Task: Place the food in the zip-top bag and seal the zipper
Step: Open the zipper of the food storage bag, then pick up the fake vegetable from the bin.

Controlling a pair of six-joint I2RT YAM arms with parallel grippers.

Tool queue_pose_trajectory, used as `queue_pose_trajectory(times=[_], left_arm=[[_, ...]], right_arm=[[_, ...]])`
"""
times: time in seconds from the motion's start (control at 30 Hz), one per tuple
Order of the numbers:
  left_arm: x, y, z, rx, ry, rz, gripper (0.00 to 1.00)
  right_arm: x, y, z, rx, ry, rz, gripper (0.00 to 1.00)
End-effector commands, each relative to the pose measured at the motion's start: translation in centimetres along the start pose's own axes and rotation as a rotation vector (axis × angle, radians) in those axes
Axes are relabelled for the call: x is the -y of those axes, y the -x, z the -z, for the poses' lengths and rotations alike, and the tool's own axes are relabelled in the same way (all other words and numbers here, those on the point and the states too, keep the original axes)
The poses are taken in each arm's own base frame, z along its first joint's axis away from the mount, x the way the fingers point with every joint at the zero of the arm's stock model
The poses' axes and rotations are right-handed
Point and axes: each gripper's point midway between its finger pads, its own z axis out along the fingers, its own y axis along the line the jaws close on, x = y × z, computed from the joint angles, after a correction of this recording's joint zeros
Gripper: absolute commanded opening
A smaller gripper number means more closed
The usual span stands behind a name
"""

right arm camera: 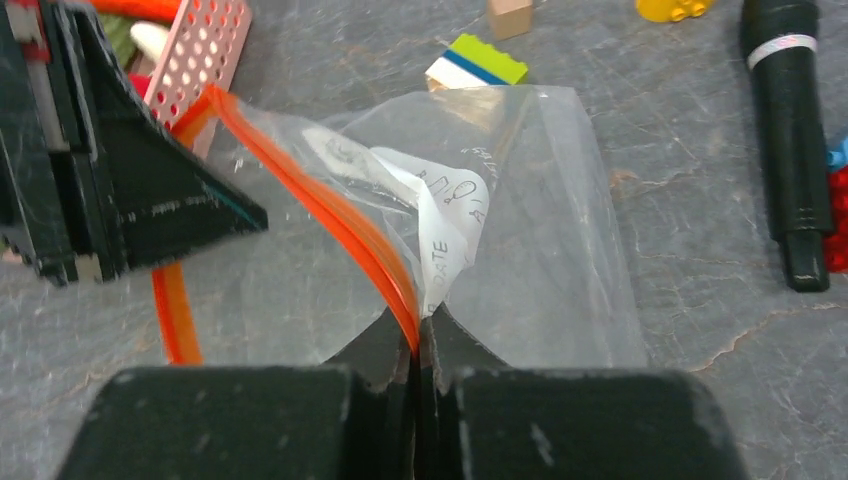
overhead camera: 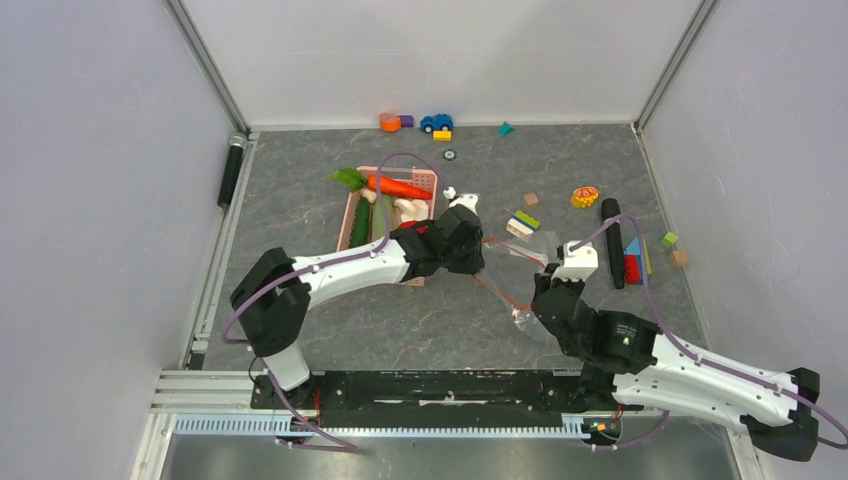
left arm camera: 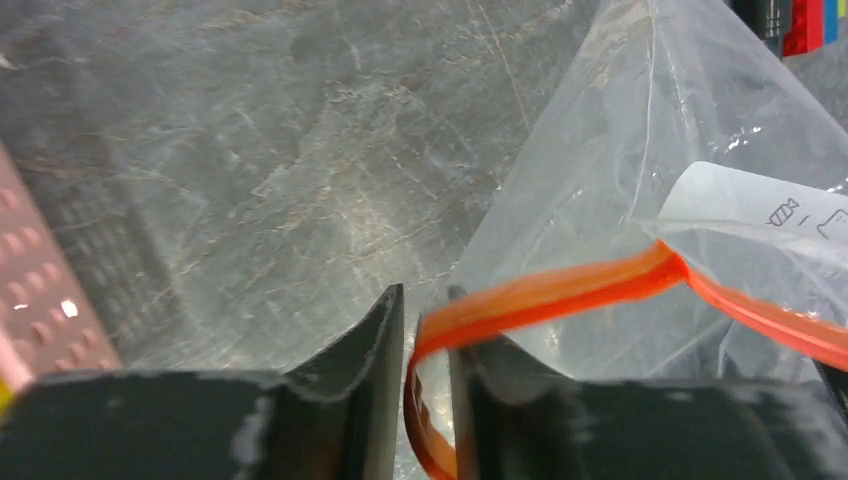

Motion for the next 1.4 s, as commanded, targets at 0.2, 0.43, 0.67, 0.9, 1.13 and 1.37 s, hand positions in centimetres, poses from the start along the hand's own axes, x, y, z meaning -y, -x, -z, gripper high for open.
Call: queue_pose_trajectory(times=[0.2,0.43,0.67,0.9,1.13,1.37], left_arm=[[4.9,2.6,4.8,0.032,-0.254,-0.104,1.0],[3.4,1.9,9.2,0.061,-0.267,-0.098,1.0],[-6.4,2.2,12.9,0.197,0.15,0.008,1.0],[-12.8,0.7,15.0,0.223,0.427,0.095,1.0],[-13.4,-0.3,13.4,0.185,0.452,0.098,1.0],[-15.2,0.7,11.4,0.17,0.42,0.168,1.0]], right_arm=[[2.6,2.2,-1.3,0.2,-0.241,-0.17,0.0],[3.0,0.8,-2.3,0.188,-0.369,-0.088,0.0],[2.0,0.2,-3.4,0.172,-0.413,-0.074,0.0],[1.0,-0.6,-5.1,0.079,-0.451,0.027,0.02],[-2.2,-2.6,-7.8,-0.038,-0.229,0.013,0.0],[-5.0,-2.5,-8.0,-0.02,0.017,-0.037,0.0]])
